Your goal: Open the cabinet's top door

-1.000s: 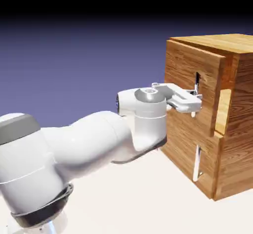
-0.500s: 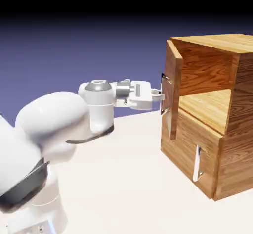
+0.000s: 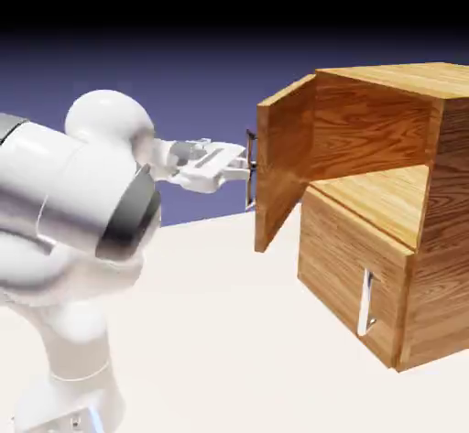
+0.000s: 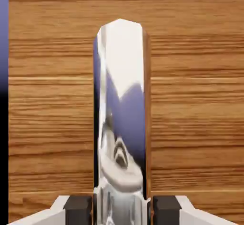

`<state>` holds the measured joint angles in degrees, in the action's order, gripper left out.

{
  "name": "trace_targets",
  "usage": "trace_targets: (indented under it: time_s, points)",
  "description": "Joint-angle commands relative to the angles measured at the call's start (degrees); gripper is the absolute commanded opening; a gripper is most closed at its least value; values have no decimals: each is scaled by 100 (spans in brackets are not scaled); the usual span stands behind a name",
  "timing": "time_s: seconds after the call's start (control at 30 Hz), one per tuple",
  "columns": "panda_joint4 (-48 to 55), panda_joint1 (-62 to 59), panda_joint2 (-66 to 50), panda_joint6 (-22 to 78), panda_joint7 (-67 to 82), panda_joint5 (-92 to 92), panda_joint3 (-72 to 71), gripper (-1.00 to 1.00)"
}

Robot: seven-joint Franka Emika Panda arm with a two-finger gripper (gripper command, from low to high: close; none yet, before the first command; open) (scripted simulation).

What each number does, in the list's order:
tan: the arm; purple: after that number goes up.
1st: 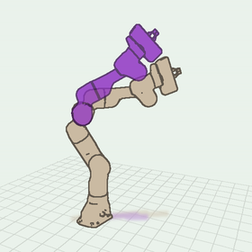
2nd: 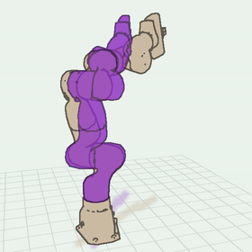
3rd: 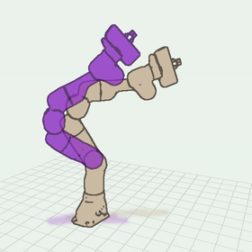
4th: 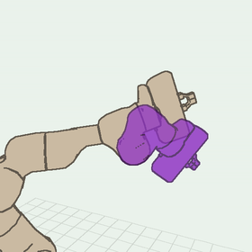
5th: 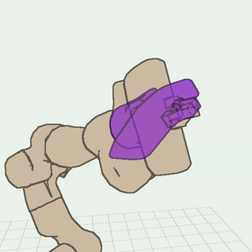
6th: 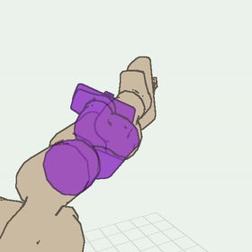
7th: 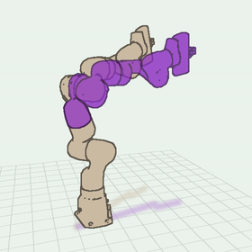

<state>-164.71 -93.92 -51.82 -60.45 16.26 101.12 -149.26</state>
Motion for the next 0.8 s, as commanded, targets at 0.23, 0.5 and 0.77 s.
trace_targets:
  time_s: [0.23,0.5,0.77]
  points:
    - [1094,806,1653,739,-1080,-1855,-179,-100]
    - [2435,1161,3314,1021,-1705,-3368,-161,-100]
    - [4010,1203,4971,1284,-1840,-4587,-74,-100]
